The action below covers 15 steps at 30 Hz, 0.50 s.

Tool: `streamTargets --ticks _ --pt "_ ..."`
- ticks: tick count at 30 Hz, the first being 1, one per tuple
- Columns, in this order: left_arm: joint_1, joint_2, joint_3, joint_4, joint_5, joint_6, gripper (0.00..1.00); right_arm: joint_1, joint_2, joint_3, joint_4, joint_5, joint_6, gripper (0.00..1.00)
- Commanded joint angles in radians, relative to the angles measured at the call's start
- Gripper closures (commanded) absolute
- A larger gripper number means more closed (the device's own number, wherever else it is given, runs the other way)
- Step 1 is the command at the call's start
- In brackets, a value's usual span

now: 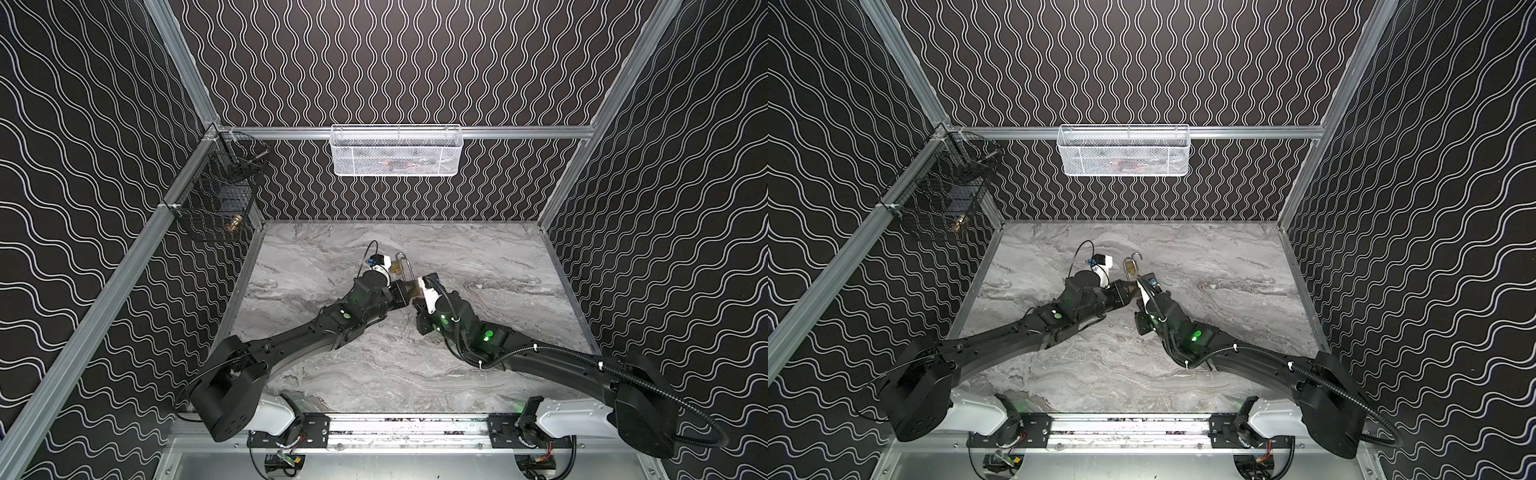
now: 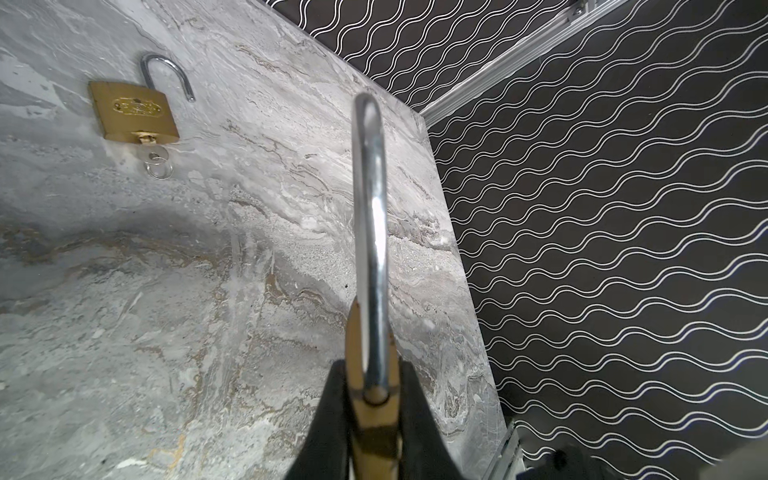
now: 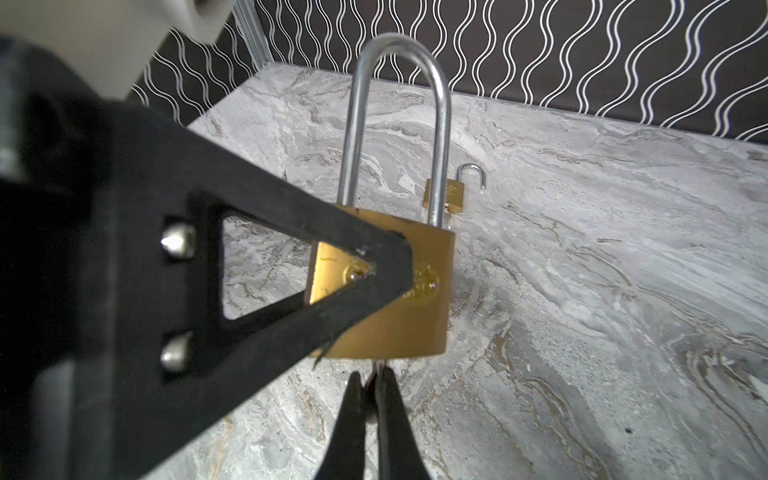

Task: Unlock with the key

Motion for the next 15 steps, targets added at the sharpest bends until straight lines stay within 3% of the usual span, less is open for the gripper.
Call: streamTargets --ticks 1,9,13,15 --pt "0.005 -0.012 -0.003 0.074 -0.010 0.007 1.00 -0.024 -0.021 -0.020 0.067 -0.058 0.056 1.00" --pt "0.006 -0.013 -0.010 0.091 -0.009 0.005 1.00 -0.124 -0.065 -0.092 0.183 -0.266 0.130 1.00" --pt "0.007 -0.012 -0.002 0.078 -0.012 0.010 1.00 -0.121 -0.074 -0.075 0.128 -0.259 0.086 0.62" --pt "0.008 -0.006 0.001 0.082 -0.008 0.010 1.00 -0.115 -0.072 -0.073 0.125 -0.255 0.071 0.58"
